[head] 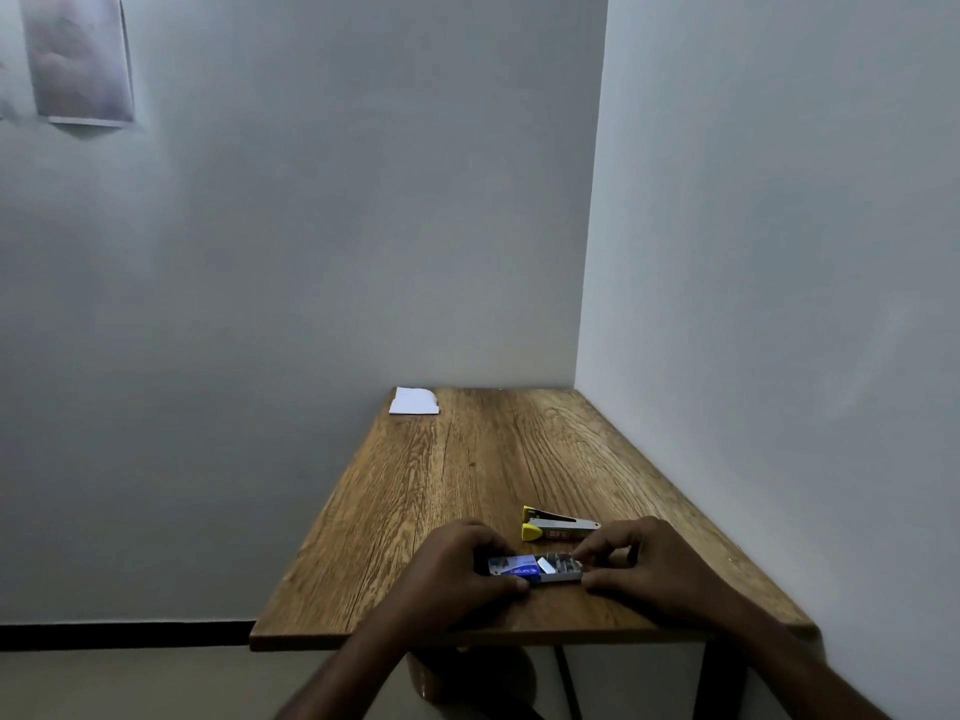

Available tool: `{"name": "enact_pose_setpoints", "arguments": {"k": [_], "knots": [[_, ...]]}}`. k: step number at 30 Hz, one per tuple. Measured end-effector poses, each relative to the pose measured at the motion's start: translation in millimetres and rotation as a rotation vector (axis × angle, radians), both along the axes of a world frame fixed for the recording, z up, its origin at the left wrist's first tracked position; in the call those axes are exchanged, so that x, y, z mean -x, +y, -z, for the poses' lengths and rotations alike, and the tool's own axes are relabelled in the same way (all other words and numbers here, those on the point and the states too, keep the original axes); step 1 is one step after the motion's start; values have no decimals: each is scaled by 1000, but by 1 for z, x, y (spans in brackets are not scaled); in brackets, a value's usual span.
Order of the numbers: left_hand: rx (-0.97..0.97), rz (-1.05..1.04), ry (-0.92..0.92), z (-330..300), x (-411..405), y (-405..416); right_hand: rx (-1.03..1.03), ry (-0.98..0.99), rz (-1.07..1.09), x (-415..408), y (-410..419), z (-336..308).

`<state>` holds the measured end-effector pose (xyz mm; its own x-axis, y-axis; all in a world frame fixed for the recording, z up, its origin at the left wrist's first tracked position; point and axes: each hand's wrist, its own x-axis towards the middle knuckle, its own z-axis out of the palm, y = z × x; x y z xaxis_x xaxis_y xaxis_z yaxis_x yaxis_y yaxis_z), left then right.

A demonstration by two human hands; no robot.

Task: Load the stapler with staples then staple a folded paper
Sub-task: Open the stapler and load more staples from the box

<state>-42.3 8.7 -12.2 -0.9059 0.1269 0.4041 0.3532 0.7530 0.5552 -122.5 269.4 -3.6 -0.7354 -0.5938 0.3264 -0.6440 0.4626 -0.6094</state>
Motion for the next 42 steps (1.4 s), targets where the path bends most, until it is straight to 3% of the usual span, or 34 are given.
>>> {"name": "enact_pose_setpoints", "arguments": {"k": [7, 42], "knots": [[-81, 23, -51, -4, -3, -3, -11, -19, 4, -1, 0, -1], [-105, 8, -54, -3, -2, -4, 85, -29, -123, -4, -24, -11]]}}
